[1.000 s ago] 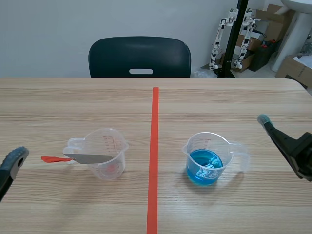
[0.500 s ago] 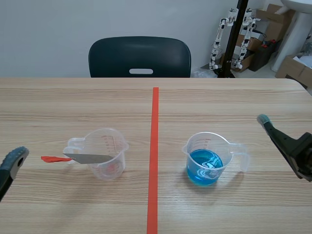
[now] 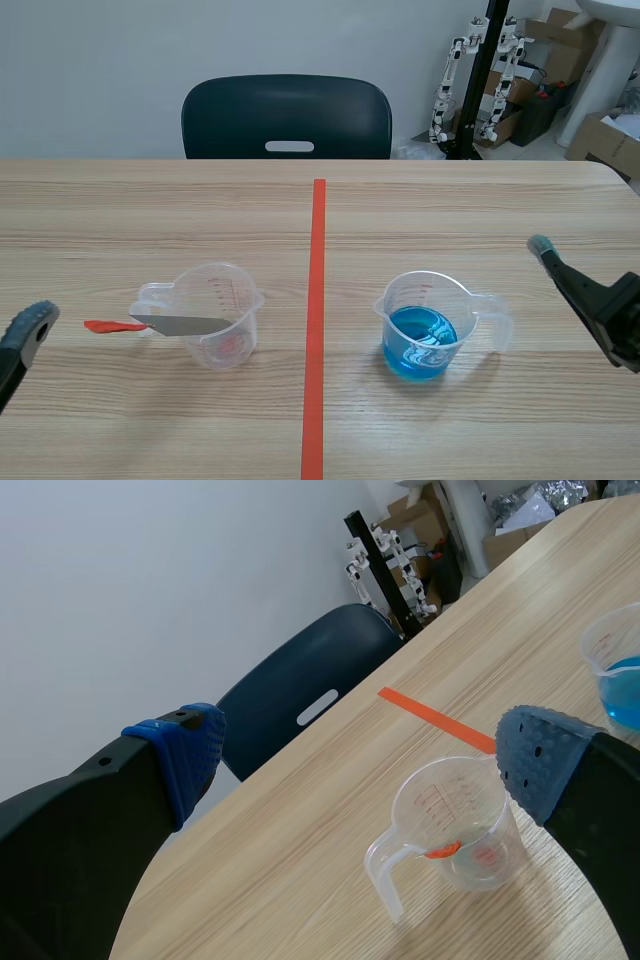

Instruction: Do the redox reaction experiment. return to the home posture

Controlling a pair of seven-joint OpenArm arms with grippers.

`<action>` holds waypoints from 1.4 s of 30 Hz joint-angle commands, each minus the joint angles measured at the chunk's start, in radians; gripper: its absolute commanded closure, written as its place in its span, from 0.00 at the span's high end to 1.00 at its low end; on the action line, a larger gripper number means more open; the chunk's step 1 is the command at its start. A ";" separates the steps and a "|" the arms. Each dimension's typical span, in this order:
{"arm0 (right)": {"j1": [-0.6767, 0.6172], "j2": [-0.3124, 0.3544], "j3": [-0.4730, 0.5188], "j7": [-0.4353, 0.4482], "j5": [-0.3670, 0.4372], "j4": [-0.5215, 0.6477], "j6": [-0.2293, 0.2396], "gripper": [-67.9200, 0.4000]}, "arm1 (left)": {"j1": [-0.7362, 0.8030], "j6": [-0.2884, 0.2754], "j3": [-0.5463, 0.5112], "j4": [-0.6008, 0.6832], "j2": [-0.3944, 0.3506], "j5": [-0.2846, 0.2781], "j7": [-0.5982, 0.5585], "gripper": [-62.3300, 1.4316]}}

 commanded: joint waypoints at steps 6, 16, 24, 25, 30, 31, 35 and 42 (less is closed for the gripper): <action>0.006 0.011 0.003 0.011 0.000 0.016 -0.006 1.00 | 0.002 0.006 -0.002 0.013 0.003 -0.012 -0.014 0.91; 0.006 0.011 0.003 0.011 0.000 0.016 -0.006 1.00 | 0.002 0.006 -0.002 0.013 0.003 -0.012 -0.014 0.91; 0.006 0.011 0.003 0.011 0.000 0.016 -0.006 1.00 | 0.002 0.006 -0.002 0.013 0.002 -0.012 -0.014 0.91; 0.006 0.011 0.003 0.011 -0.001 0.016 -0.006 1.00 | 0.002 0.006 -0.002 0.013 0.002 -0.012 -0.014 0.91; 0.006 0.011 0.003 0.011 -0.027 0.016 -0.006 1.00 | 0.002 0.006 -0.002 0.013 0.002 -0.012 -0.014 0.91; 0.006 0.011 0.003 0.010 -0.030 0.016 -0.006 1.00 | 0.002 0.006 -0.002 0.013 0.002 -0.012 -0.014 0.91; 0.006 0.011 0.003 0.008 -0.030 0.016 -0.006 1.00 | 0.002 0.006 -0.002 0.013 0.002 -0.012 -0.013 0.91; 0.006 0.011 0.003 0.005 -0.029 0.016 -0.006 1.00 | 0.002 0.006 -0.002 0.013 0.002 -0.012 -0.014 0.91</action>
